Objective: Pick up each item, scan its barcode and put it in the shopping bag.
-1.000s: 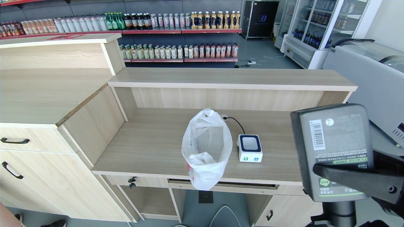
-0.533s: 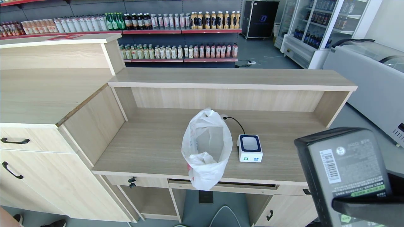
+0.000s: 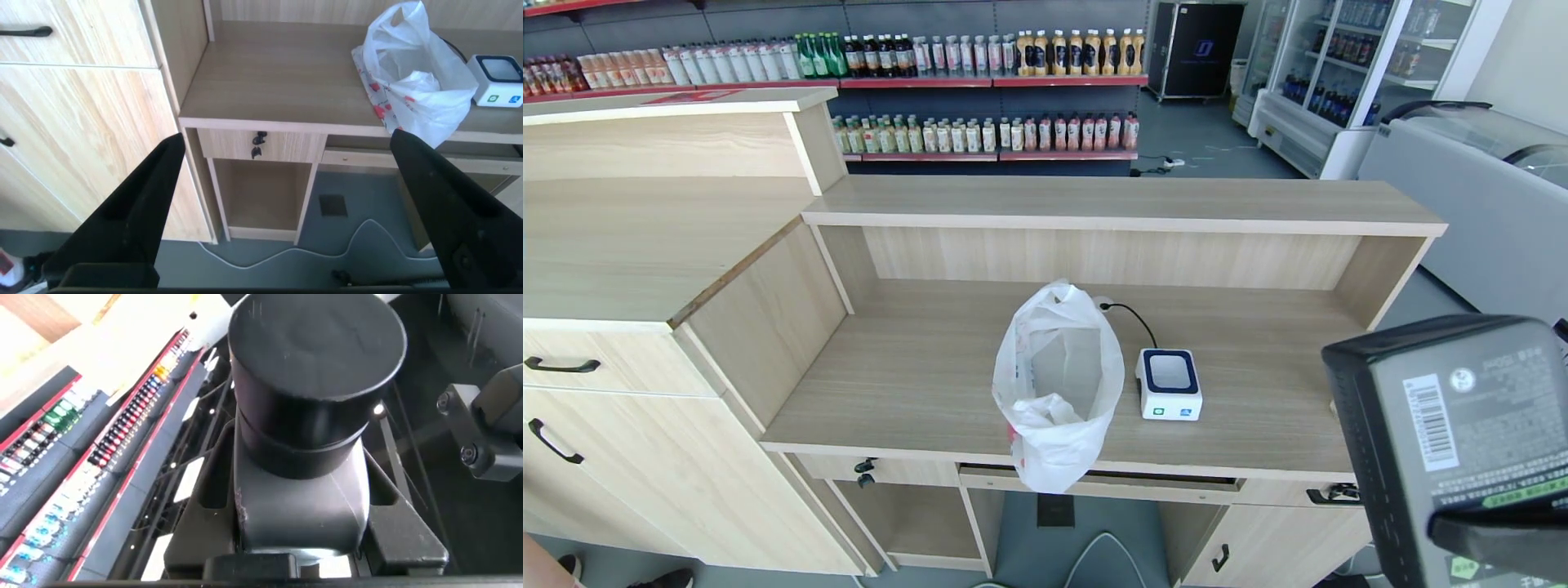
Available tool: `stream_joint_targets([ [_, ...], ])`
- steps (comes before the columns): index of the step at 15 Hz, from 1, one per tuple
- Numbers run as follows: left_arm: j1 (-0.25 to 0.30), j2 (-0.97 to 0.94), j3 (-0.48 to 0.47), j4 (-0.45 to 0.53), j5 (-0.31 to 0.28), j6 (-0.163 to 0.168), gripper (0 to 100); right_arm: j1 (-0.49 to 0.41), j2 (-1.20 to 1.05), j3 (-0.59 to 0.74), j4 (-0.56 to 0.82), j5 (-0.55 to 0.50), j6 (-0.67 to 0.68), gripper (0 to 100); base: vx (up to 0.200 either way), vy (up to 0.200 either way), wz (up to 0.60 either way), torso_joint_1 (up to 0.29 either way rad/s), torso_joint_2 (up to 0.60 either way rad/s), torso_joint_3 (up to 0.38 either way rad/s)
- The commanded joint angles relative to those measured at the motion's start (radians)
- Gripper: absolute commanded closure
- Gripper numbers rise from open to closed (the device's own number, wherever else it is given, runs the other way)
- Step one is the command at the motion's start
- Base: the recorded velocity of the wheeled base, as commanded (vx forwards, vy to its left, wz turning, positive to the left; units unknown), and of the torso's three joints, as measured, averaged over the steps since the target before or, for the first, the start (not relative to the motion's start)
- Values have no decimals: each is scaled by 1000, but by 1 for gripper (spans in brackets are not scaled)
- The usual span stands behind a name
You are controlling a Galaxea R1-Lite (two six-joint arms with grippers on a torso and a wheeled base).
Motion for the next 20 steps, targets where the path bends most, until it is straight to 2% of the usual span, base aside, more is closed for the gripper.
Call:
stream_joint_targets([
  [1,0,0,0,0,0,0,0,-10,-5,0,-1,7,7,100,0,0,0,0,0,0],
  [7,0,0,0,0,0,0,0,-36,-18,-2,1,27,18,100,0,0,0,0,0,0],
  [8,0,0,0,0,0,0,0,-85,-22,-29,-2,26,107,100,0,0,0,0,0,0],
  [9,0,0,0,0,0,0,0,-292,-42,-88,-4,-6,340,100,0,0,0,0,0,0],
  [10,0,0,0,0,0,0,0,-492,-50,-104,-4,-92,619,100,0,0,0,0,0,0],
  [11,0,0,0,0,0,0,0,-636,-37,-45,1,-177,941,100,0,0,0,0,0,0],
  [12,0,0,0,0,0,0,0,-697,-7,15,35,-200,1196,100,0,0,0,0,0,0],
  [13,0,0,0,0,0,0,0,-726,12,8,107,-198,1305,100,0,0,0,0,0,0],
  [15,0,0,0,0,0,0,0,-917,61,3,164,-197,1435,100,0,0,0,0,0,0],
  [18,0,0,0,0,0,0,0,-966,61,4,164,-197,1561,100,0,0,0,0,0,0],
  [20,0,0,0,0,0,0,0,-964,62,4,167,-198,1624,100,0,0,0,0,0,0],
])
